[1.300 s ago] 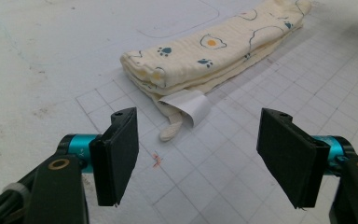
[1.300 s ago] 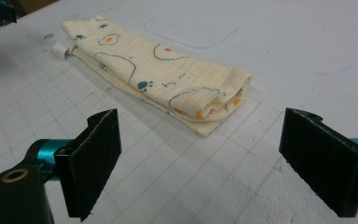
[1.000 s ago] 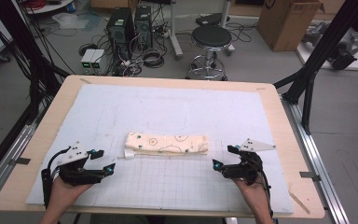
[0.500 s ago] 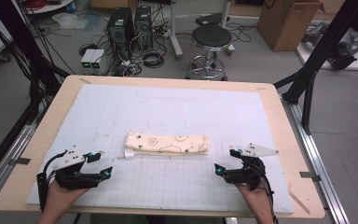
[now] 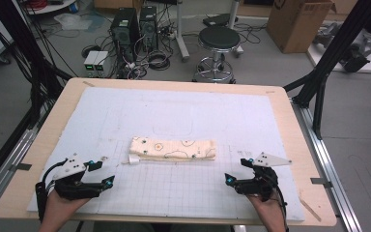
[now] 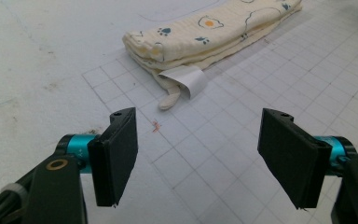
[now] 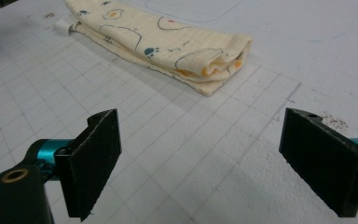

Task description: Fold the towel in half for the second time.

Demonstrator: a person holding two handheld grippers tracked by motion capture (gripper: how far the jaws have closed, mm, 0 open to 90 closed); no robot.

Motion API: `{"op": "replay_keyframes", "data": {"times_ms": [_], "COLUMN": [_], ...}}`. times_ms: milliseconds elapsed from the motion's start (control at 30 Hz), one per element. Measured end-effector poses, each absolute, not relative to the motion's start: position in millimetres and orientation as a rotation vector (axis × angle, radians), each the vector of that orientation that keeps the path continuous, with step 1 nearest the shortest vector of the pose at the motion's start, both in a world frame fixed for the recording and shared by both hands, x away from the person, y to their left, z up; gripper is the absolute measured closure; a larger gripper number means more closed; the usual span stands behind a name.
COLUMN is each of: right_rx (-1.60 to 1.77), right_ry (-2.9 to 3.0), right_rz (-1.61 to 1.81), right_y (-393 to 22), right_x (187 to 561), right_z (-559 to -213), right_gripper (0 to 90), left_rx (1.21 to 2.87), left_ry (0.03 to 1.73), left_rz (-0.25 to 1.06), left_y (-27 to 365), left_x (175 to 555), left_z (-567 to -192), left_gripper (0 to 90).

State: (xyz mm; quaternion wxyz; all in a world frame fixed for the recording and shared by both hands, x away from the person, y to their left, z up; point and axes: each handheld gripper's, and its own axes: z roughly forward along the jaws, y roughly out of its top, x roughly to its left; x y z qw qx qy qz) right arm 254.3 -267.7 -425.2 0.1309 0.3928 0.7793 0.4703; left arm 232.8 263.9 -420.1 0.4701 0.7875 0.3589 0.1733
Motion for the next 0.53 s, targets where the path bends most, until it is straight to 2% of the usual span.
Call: {"op": "replay_keyframes", "data": {"times_ms": [533], "right_rx": [1.14], "right_ry": [2.27], "right_rz": [1.354], "right_y": [-269.3], "right_x": [251.8], "right_z": [-427.2], "right_gripper": [12.2], "left_rx": [1.933], "left_ry": [0.884], "left_rz": [0.43], "left_y": [267.6], "left_x": [230.3], "left_z": [-422.0], "left_gripper": [28.8]}}
